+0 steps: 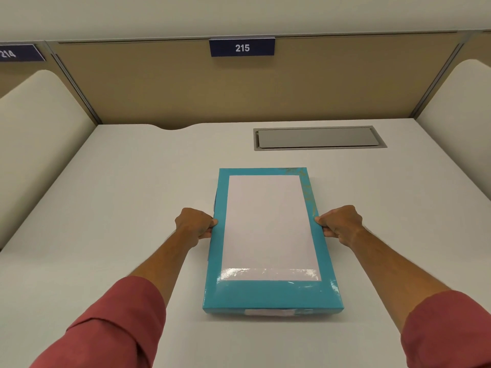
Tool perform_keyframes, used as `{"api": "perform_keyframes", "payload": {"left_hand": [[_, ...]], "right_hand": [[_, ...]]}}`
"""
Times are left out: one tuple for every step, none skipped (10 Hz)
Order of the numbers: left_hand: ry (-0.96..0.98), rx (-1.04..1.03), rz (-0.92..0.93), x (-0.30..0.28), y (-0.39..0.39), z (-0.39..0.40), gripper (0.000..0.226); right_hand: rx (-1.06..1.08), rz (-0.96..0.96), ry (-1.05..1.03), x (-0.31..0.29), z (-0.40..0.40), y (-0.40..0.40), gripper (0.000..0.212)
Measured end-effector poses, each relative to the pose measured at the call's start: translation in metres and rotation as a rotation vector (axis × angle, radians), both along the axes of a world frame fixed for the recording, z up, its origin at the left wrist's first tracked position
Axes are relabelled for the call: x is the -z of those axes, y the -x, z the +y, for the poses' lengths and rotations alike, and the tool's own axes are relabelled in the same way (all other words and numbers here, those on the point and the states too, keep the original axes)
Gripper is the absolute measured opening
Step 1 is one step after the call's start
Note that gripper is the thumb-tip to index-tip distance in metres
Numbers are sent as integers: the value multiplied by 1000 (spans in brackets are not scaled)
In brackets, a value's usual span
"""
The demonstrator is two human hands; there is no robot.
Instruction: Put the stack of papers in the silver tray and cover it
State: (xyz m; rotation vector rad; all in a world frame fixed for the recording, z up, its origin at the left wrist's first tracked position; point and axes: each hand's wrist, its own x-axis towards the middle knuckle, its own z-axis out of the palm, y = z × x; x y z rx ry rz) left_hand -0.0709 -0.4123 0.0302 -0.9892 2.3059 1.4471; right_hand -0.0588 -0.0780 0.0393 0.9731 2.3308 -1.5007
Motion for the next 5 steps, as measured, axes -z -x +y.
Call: {"api": "perform_keyframes", "payload": {"left_hand": [[15,12,25,0,-1,0,18],[104,84,66,-2,-3,1,17],[209,194,103,-2,-6,1,13],[329,295,158,-6,-11,4,12],[503,392,213,-13,-16,10,35]], "right_hand": [[-7,9,-31,-1,-1,-1,33],[-26,30,-108,-1,-4,-4,33],[-78,41,-219,-2,-5,-6,32],[-153,57,-362,-5,-12,-9,32],[-233,193,-509,-10,-23,-12,35]]}}
